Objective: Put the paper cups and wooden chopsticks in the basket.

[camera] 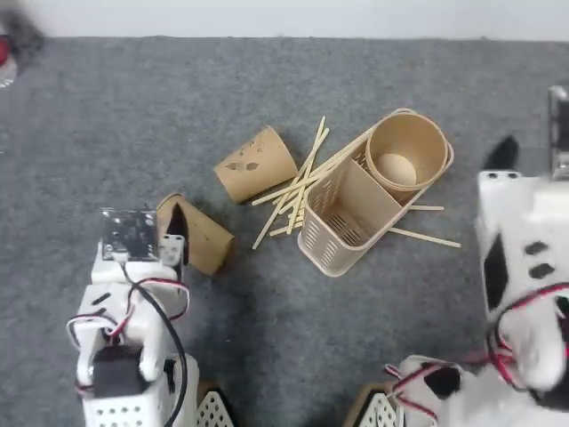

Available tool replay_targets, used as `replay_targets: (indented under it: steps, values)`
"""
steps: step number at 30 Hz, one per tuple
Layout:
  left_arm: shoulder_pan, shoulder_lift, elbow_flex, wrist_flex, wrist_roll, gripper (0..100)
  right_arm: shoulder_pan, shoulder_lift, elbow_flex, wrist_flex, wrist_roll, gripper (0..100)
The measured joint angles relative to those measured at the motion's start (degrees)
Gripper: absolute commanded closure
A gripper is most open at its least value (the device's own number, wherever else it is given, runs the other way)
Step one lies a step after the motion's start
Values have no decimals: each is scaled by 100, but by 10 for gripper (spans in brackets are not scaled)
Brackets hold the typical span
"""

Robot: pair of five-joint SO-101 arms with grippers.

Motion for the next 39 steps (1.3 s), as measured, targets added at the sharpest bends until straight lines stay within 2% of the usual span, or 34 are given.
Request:
replay_targets:
  steps: [7,10,13,18,24,27,31,34,39]
  values:
    - [949,334,-1943,1090,-712,827,1143,18,2075,-35,-571,808]
    - [1011,1160,-2840,1398,-818,790,1626,18,2910,-431,-809,807]
    - [1037,2435,-3859,1829,-818,786,1820,18,3692,-923,-905,807]
    - [1433,4976,-5723,2708,-273,777,1855,18,4941,-1662,-1196,807]
    - [1925,7701,-7903,3543,782,709,1855,18,6207,-2576,-1240,807]
    - [1943,8941,-8853,3622,1231,697,1855,18,6567,-2857,-1240,807]
    - [1943,10303,-9978,3578,1336,698,1855,26,6752,-3077,-1240,808]
    - [1943,11121,-10752,3367,1099,698,1855,26,6769,-3121,-1240,809]
    - [1934,12220,-11754,2910,316,698,1723,26,6804,-3130,-1240,809]
